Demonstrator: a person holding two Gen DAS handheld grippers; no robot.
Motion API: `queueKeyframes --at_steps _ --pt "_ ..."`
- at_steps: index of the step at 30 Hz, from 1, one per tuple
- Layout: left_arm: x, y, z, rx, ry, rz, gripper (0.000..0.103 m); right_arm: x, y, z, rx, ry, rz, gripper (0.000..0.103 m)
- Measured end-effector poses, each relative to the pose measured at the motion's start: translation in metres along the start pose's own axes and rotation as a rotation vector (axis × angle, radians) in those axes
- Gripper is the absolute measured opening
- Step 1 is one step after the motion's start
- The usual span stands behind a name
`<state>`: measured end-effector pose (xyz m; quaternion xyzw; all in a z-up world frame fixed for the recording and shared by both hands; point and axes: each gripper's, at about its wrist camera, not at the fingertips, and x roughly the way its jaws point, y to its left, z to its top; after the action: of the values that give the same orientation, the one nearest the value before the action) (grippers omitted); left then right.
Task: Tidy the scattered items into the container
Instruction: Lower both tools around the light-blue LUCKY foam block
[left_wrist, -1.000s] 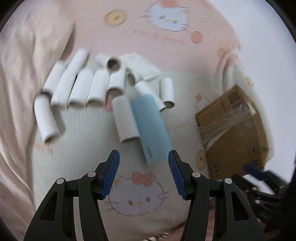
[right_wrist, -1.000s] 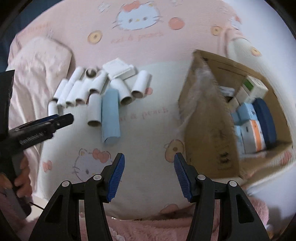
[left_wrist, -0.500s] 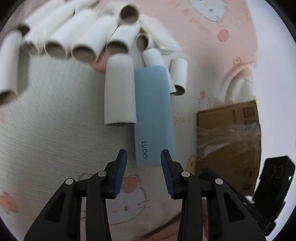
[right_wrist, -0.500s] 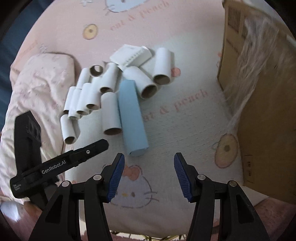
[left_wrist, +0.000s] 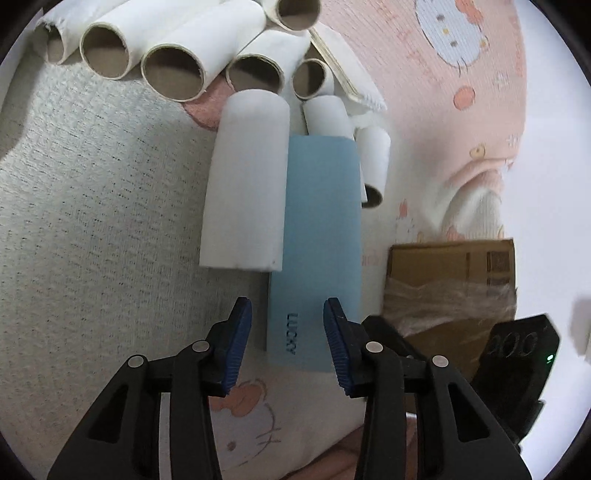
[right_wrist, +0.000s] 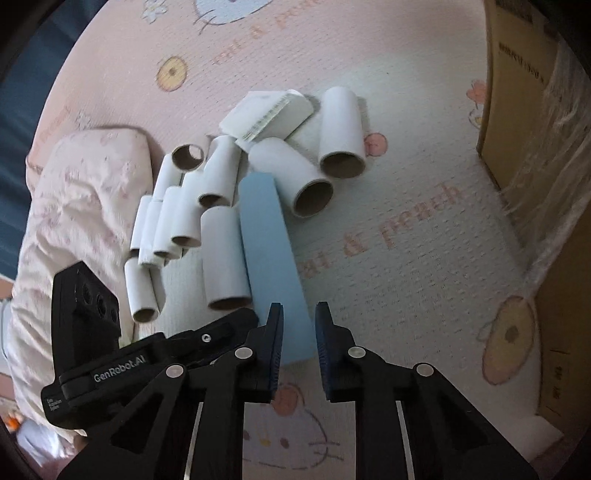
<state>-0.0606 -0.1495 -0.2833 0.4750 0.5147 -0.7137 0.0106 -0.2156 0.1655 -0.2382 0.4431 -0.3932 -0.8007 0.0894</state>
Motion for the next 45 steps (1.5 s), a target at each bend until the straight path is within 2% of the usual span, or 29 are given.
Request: queueKeyframes --at_steps 4,9,12,13,18,21,27,30,33,36,38,40,45 --pt "0.007 0.003 0.004 -0.03 0.028 -0.028 0.051 0.003 -0.006 0.002 0.005 -0.001 -0.032 0.015" --pt "0.02 0.0 0.006 -0.067 0.057 -0.049 0.051 0.015 -0.017 0.01 0.039 0.013 -0.082 0.015" --pt "0.022 -0.005 0.004 -0.053 0.049 -0.002 0.05 0.024 -0.025 0.009 0.066 0.053 -0.08 0.015" --pt "0.021 -0.007 0.003 -0.04 0.048 0.02 0.045 0.024 -0.028 0.007 0.081 0.049 -0.077 0.015" --pt "0.015 -0.008 -0.006 -0.002 0.041 0.055 0.045 0.023 -0.043 -0.007 0.198 0.068 0.019 0.015" --pt "0.012 -0.006 -0.016 -0.012 0.038 0.059 0.045 0.019 -0.044 -0.019 0.22 0.065 0.031 0.015" --pt "0.009 -0.007 -0.035 0.006 0.069 0.069 0.045 0.006 -0.035 -0.041 0.182 0.074 -0.013 0.015" --pt "0.007 0.0 -0.041 -0.03 0.103 0.048 0.045 0.002 -0.027 -0.049 0.169 0.083 -0.009 0.015" --pt "-0.001 -0.004 -0.039 -0.015 0.084 0.071 0.045 -0.001 -0.016 -0.054 0.133 0.094 -0.07 0.015" --pt "-0.007 -0.014 -0.03 0.038 0.077 0.053 0.047 -0.005 -0.004 -0.057 0.039 0.096 -0.141 0.023" --pt "-0.005 -0.019 -0.023 0.058 0.083 0.044 0.05 -0.006 0.001 -0.058 0.018 0.096 -0.145 0.046" --pt "-0.002 -0.02 -0.015 0.072 0.091 0.053 0.051 -0.005 0.002 -0.057 0.015 0.09 -0.126 0.063" --pt "0.005 -0.017 -0.007 0.077 0.109 0.054 0.052 0.006 0.003 -0.053 0.008 0.11 -0.123 0.066"
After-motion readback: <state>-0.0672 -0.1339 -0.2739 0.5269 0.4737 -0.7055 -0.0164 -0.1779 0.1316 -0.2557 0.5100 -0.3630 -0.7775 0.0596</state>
